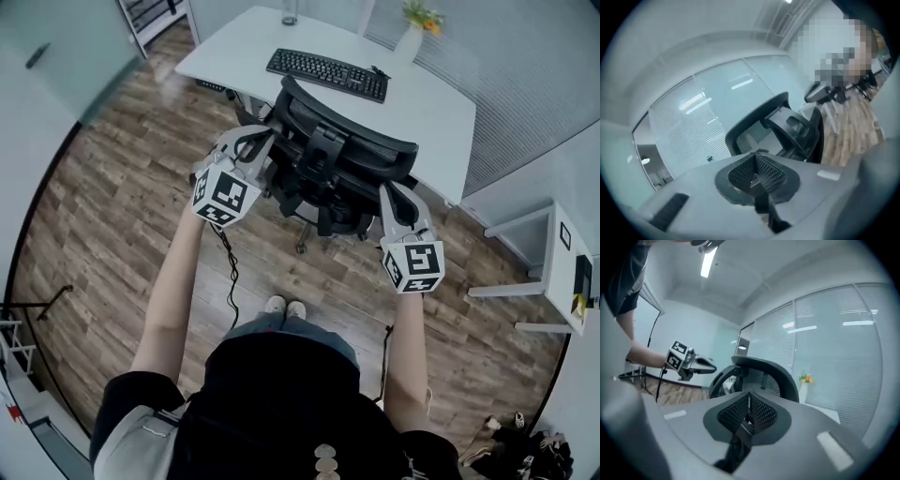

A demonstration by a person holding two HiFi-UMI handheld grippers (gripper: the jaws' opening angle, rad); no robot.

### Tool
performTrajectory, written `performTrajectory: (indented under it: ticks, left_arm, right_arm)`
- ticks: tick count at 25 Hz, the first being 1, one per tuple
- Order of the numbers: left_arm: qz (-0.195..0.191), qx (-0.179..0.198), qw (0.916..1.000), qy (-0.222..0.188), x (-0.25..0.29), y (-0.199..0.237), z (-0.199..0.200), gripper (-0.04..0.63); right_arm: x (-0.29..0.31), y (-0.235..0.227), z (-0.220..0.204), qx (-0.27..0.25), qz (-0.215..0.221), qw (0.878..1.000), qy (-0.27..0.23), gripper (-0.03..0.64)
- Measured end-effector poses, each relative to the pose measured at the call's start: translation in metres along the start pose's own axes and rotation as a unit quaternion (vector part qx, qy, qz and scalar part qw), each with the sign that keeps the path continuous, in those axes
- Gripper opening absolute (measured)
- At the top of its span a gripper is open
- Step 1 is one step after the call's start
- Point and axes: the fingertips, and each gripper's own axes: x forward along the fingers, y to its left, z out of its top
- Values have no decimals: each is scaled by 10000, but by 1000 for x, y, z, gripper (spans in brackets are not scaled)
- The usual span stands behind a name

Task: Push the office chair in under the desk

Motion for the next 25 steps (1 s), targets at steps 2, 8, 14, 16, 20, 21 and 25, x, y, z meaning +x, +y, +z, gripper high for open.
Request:
performTrajectory:
  ticks: [2,8,14,16,20,21,25]
  left_arm:
    - [273,-776,9961,-315,-9,8,9,8]
    - [769,-2174,9707,-674,-19,17,1,8]
    - [871,-2542,9614,-595,-24,10,-15,8]
    - [900,-2527,9614,-616,-27,11,-13,8]
    - [963,-2494,9614,-654,-28,16,-8,8]
    - [969,-2479,9617,-655,-28,16,-7,8]
    - [944,-2416,9634,-673,-25,15,-1,8]
  right_arm:
    - [-6,-8,8,290,-256,9985,-383,9]
    - [-20,-31,14,853,-1018,9863,-976,9]
    - [-32,-41,4,1138,-1459,9769,-1072,8]
    - [-34,-42,3,1180,-1497,9757,-1081,8]
    - [-36,-41,0,1189,-1526,9754,-1053,8]
    - [-36,-40,0,1186,-1521,9757,-1043,8]
    - [-37,-38,-1,1199,-1480,9762,-1036,8]
